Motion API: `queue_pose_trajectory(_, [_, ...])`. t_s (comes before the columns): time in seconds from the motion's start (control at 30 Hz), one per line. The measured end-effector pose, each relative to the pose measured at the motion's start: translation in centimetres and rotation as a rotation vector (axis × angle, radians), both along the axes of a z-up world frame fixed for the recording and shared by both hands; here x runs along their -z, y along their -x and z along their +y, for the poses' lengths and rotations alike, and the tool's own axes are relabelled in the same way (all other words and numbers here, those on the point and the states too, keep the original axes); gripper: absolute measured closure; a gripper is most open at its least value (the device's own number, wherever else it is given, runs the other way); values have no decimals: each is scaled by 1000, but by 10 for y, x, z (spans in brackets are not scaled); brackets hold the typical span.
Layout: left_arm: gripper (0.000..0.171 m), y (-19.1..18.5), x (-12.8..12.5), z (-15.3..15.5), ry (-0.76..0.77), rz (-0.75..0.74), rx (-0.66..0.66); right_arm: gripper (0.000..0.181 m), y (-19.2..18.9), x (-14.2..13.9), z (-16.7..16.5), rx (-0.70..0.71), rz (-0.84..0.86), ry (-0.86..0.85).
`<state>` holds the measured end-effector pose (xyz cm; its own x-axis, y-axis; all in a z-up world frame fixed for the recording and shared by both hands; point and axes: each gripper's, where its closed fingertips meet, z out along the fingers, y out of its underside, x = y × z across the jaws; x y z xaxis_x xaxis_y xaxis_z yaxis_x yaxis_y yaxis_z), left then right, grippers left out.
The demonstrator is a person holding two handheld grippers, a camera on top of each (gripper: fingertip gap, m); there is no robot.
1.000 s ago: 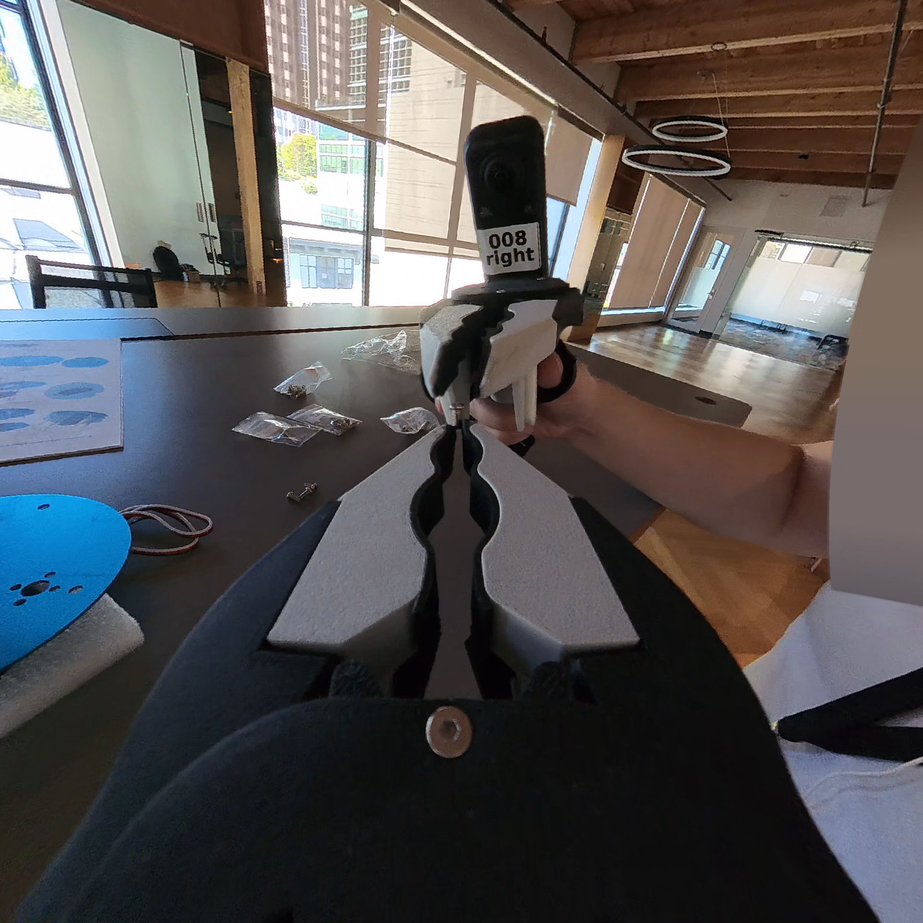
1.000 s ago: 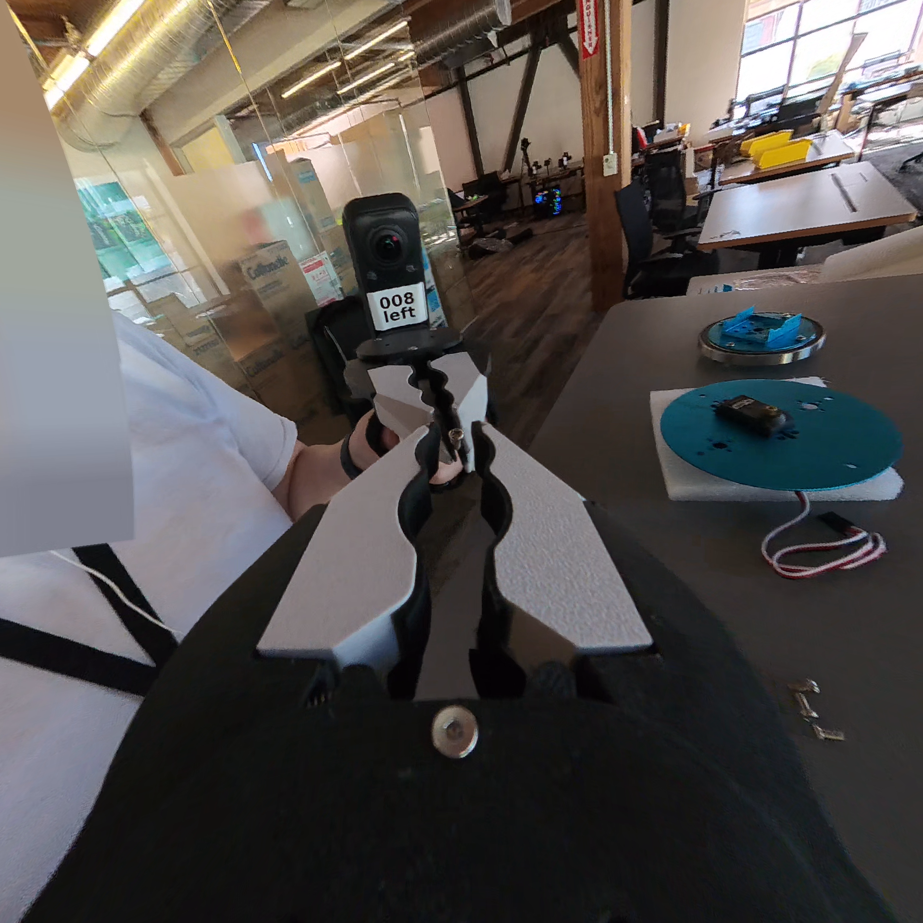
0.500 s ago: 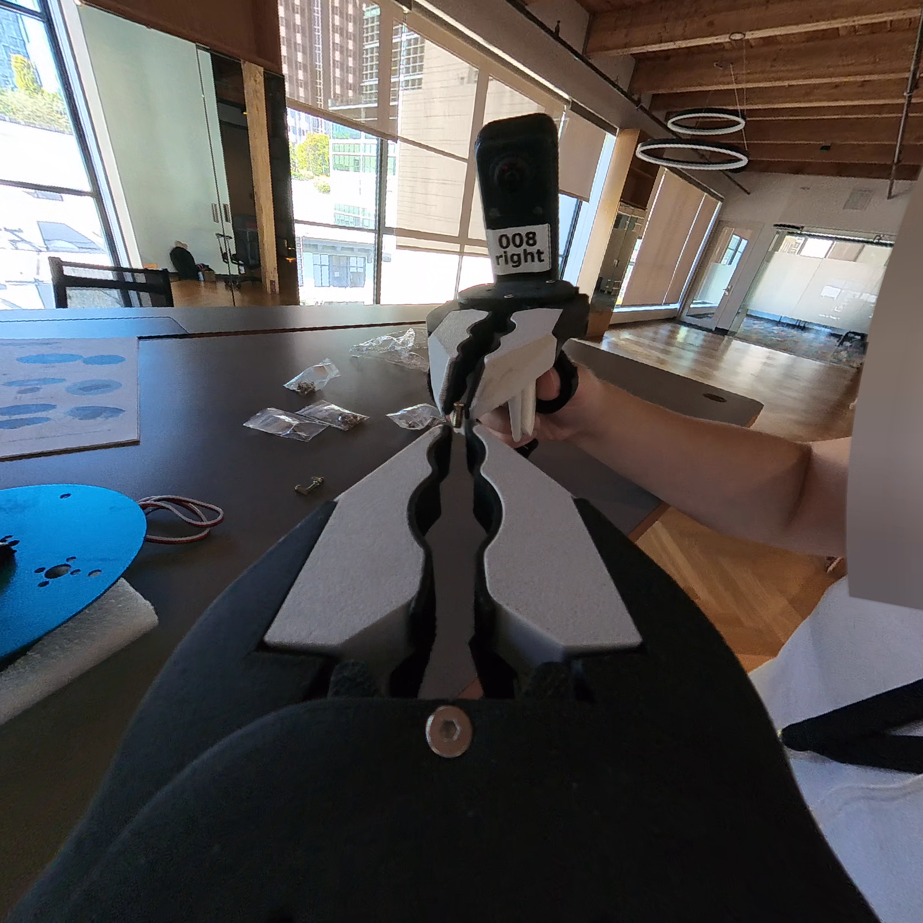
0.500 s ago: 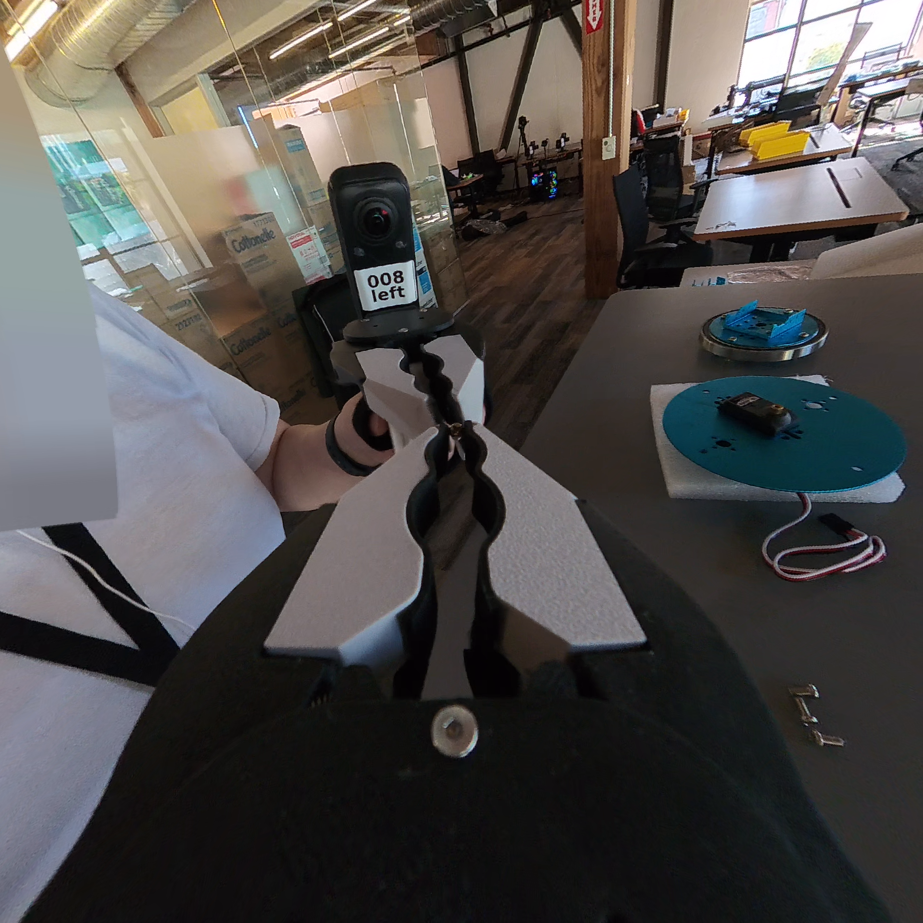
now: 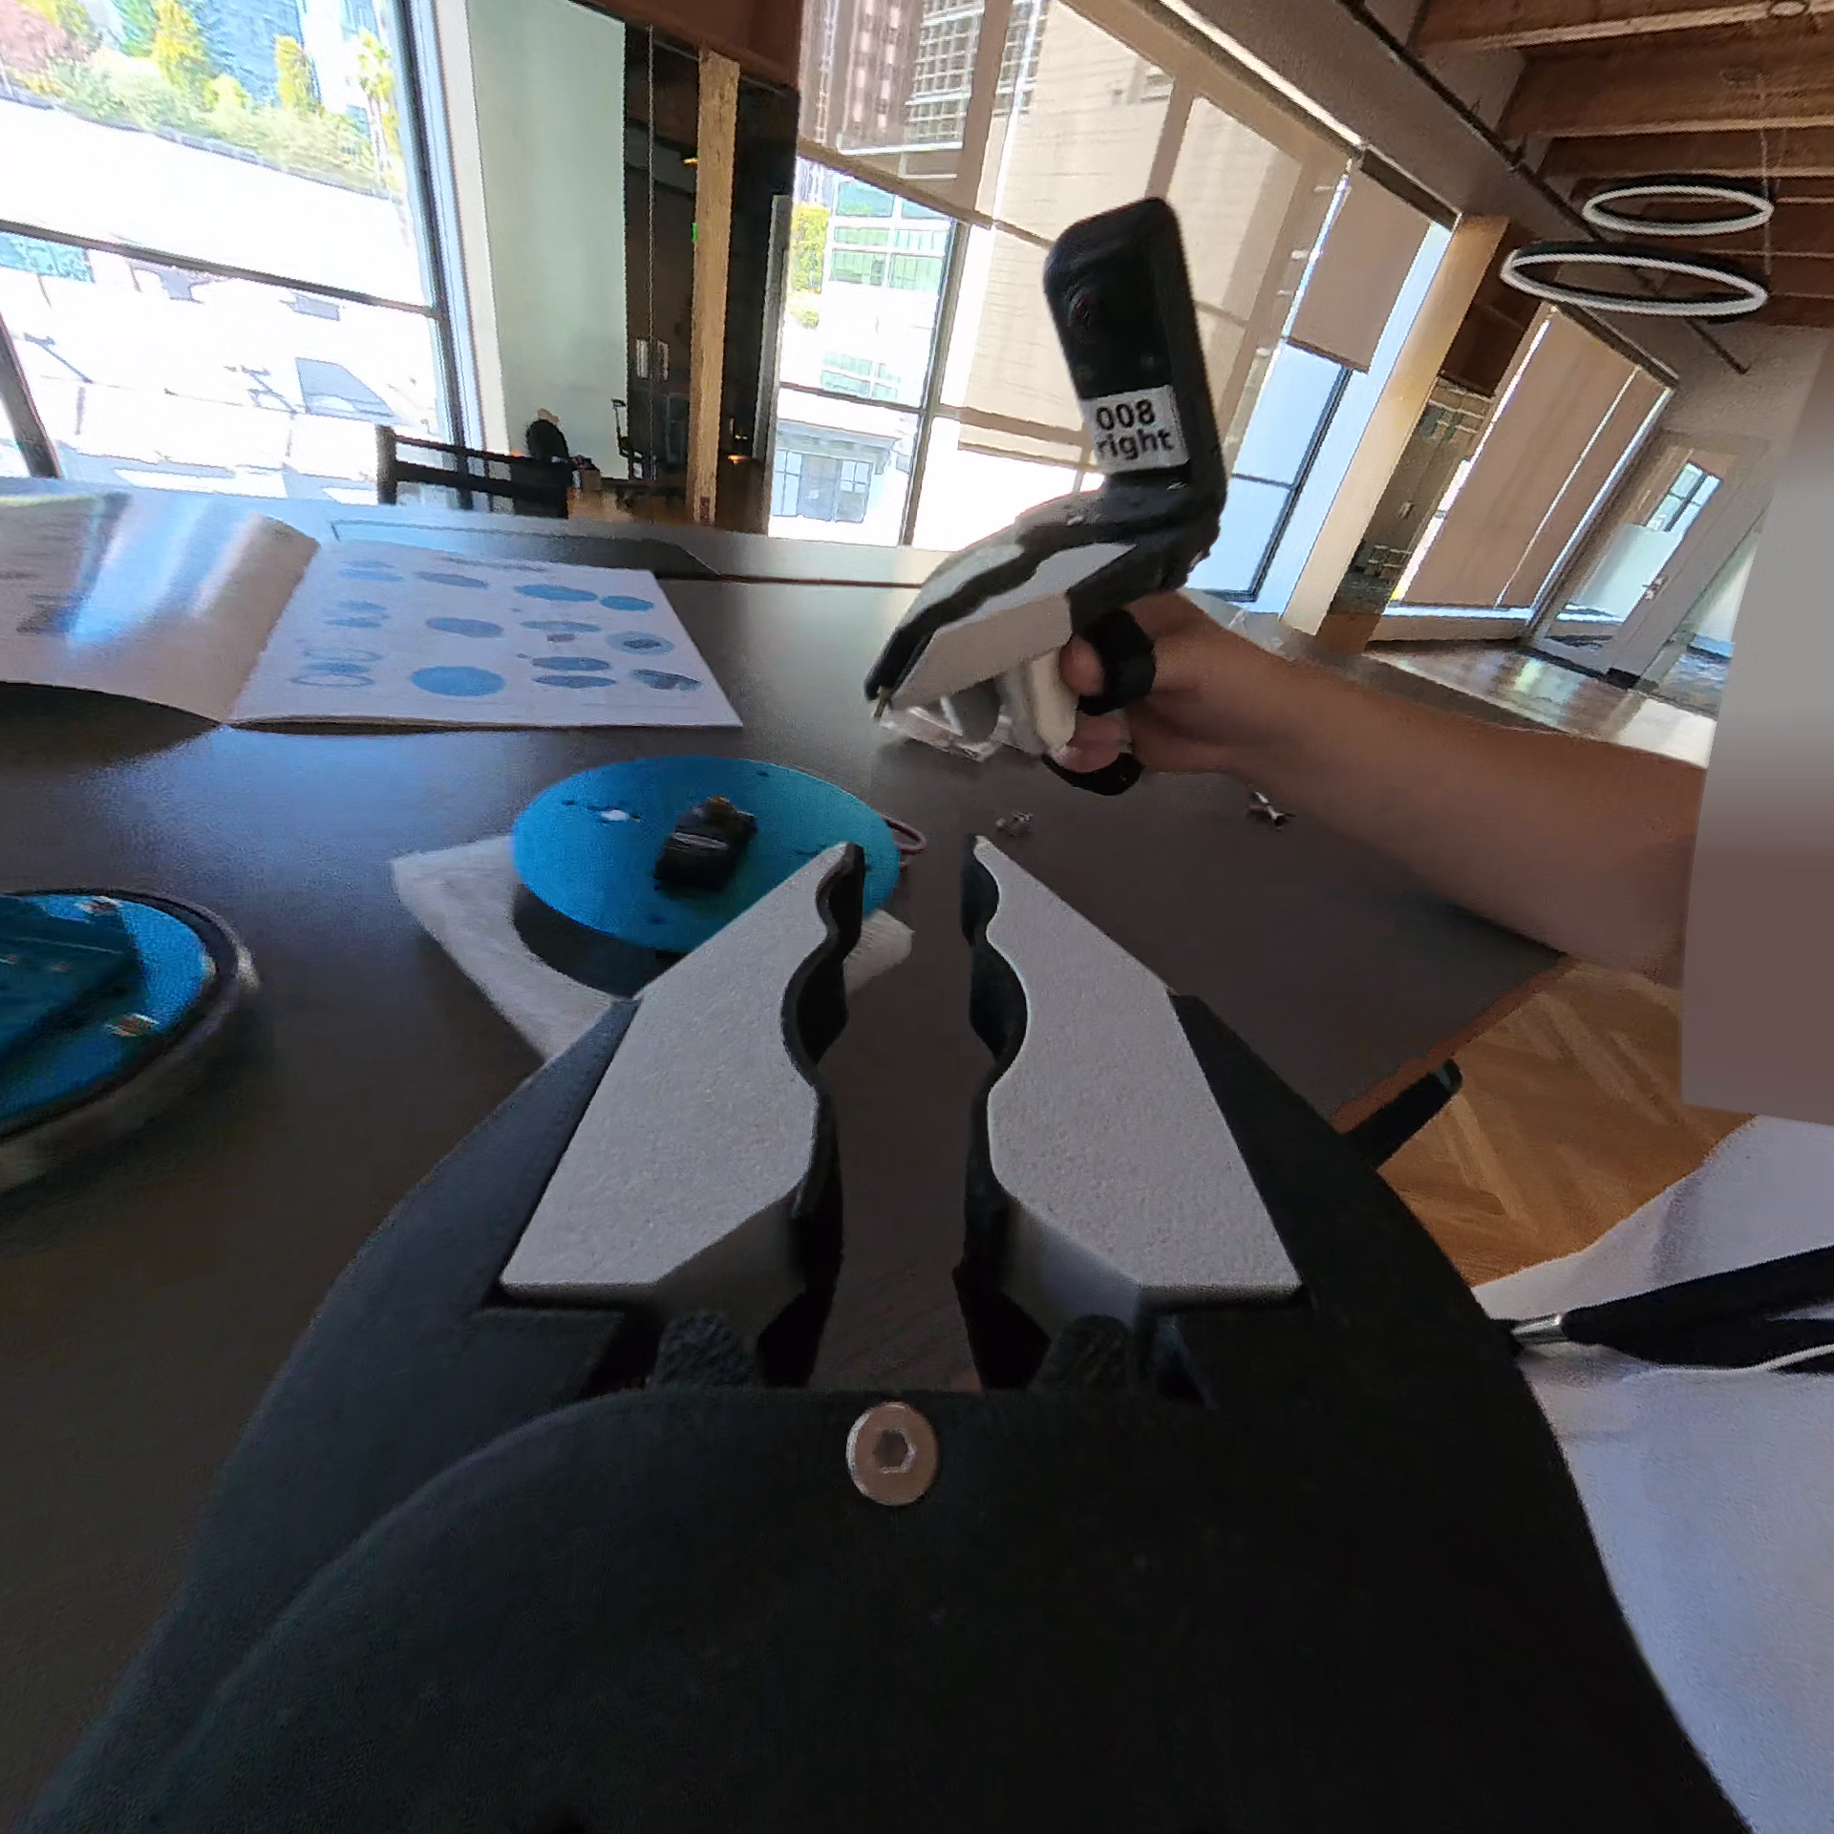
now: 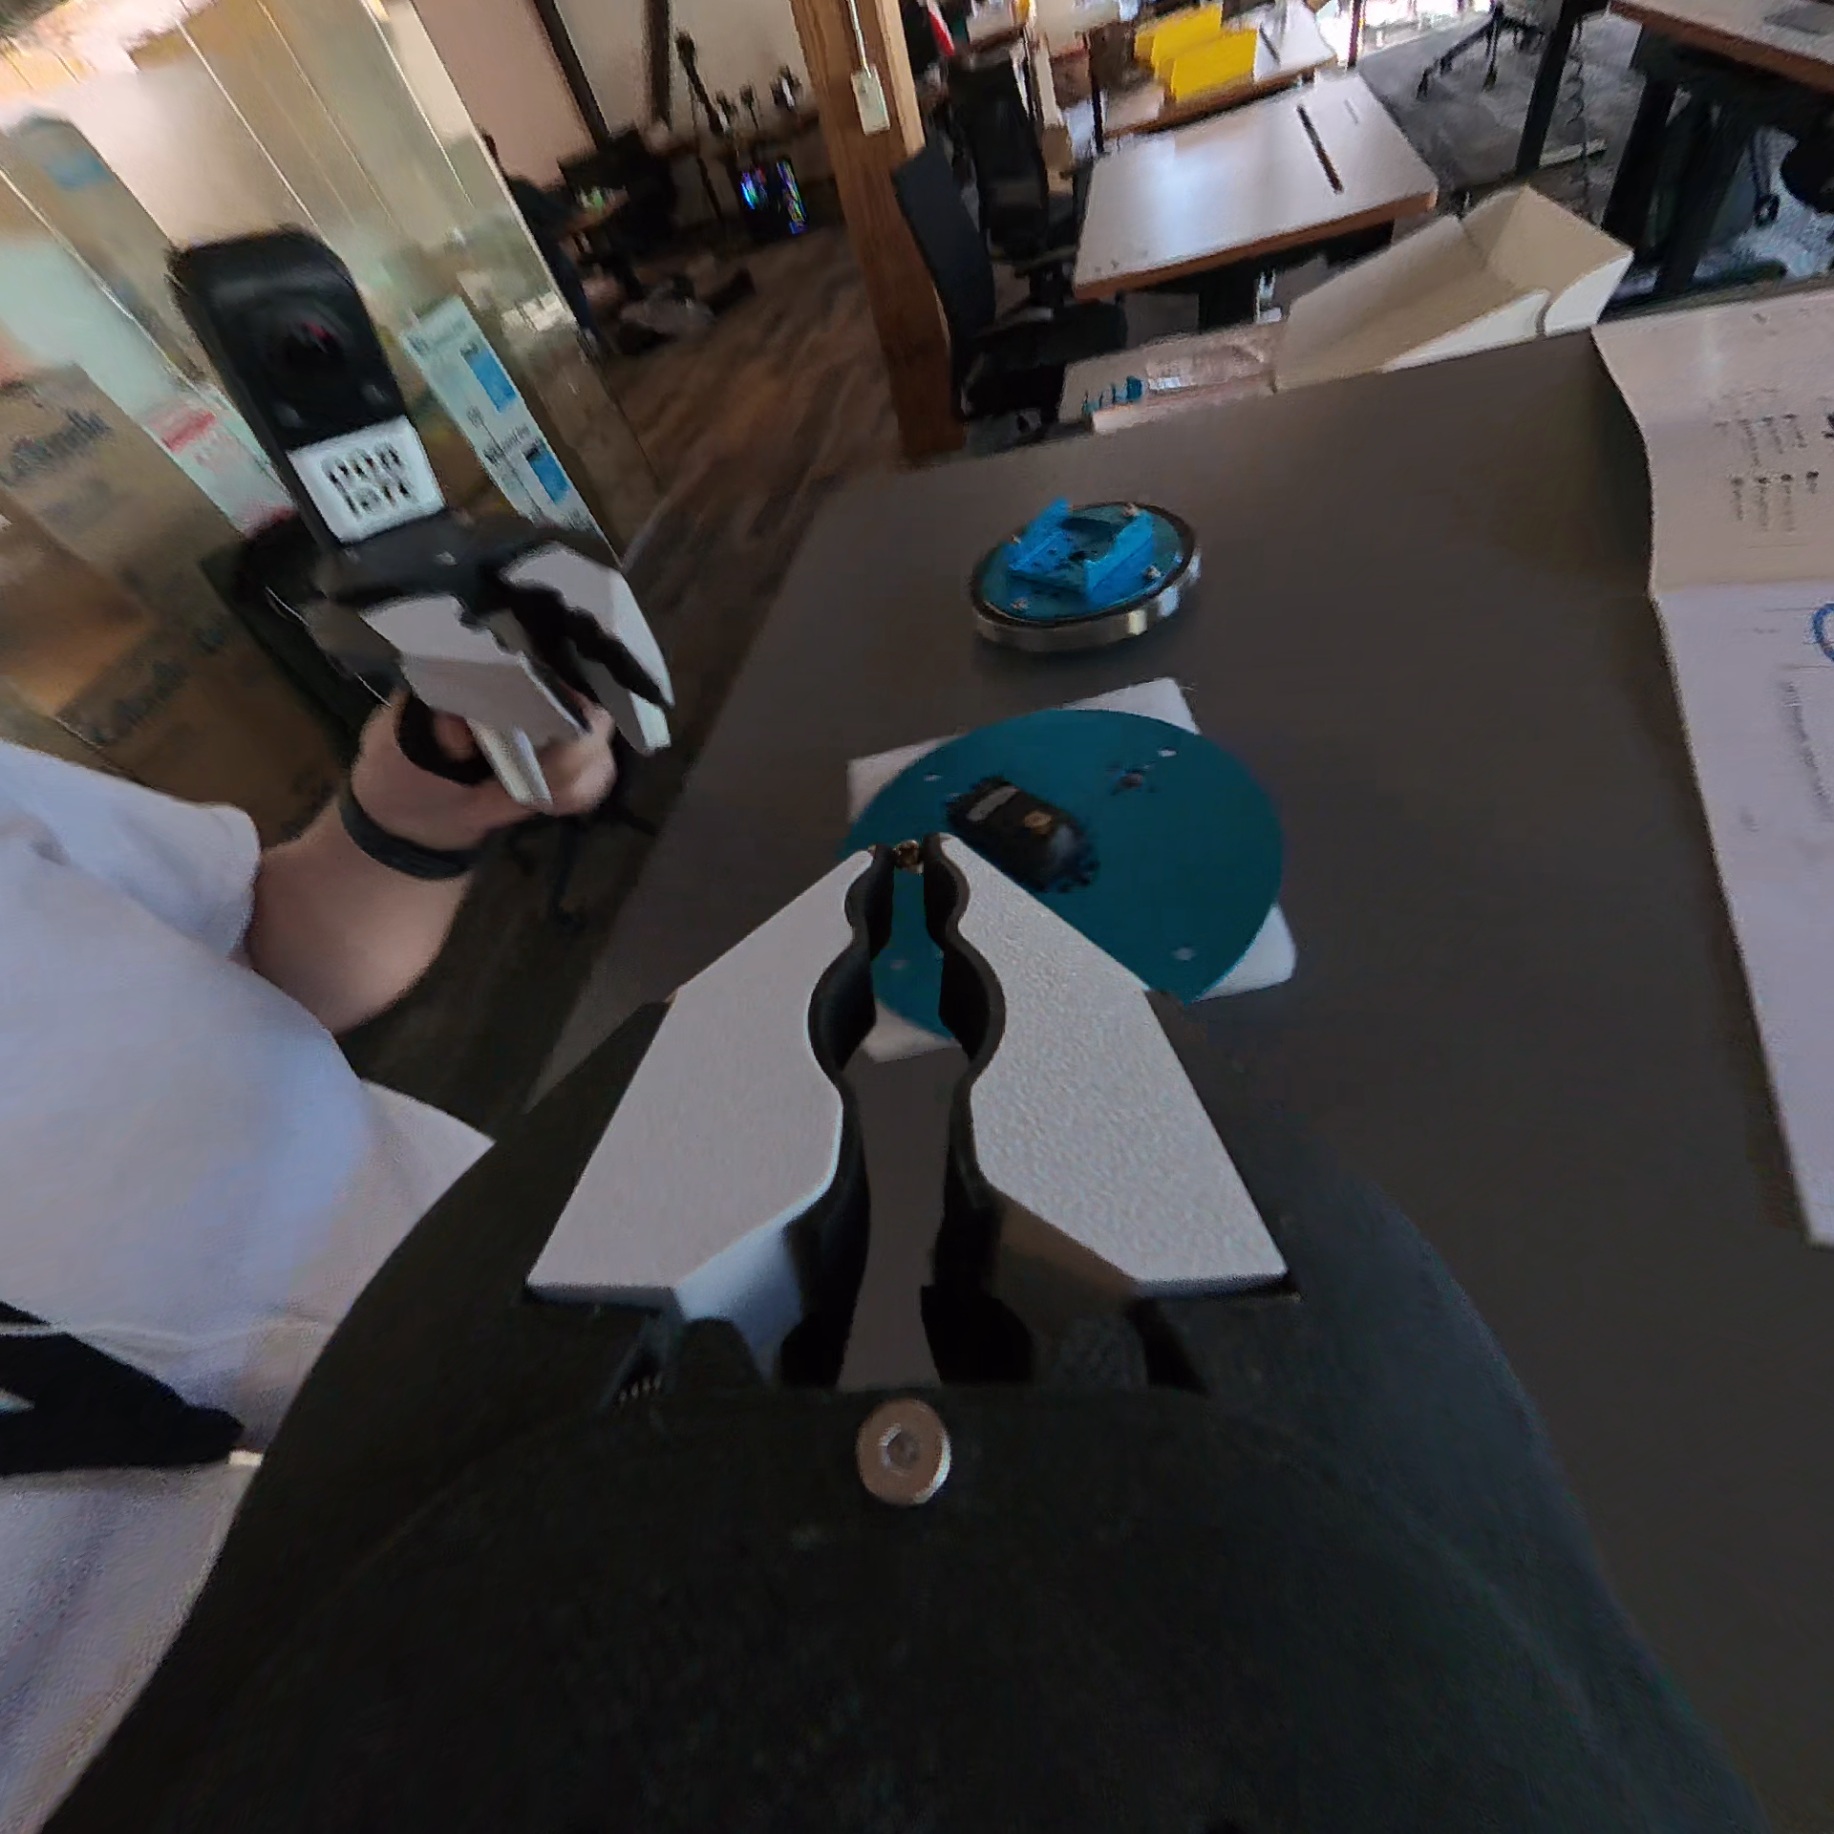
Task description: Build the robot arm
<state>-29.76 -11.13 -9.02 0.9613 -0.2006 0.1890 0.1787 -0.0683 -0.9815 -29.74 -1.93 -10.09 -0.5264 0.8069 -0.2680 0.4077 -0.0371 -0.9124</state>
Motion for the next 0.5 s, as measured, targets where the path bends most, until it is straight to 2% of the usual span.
queue_pose_trajectory(0.13, [154, 36, -6, 6, 13, 31, 94, 176, 28, 23, 7, -20, -83, -110])
queue_pose_trajectory(0.23, [155, 53, -8, 11, 24, 74, 156, 176, 33, 35, 7, -55, -146, -172])
queue_pose_trajectory(0.33, [155, 60, -12, 16, 25, 86, 211, 176, 35, 44, 11, -58, -183, -232])
queue_pose_trajectory(0.5, [157, 64, -18, 21, 6, 83, 251, 176, 36, 45, 8, -81, -205, -221])
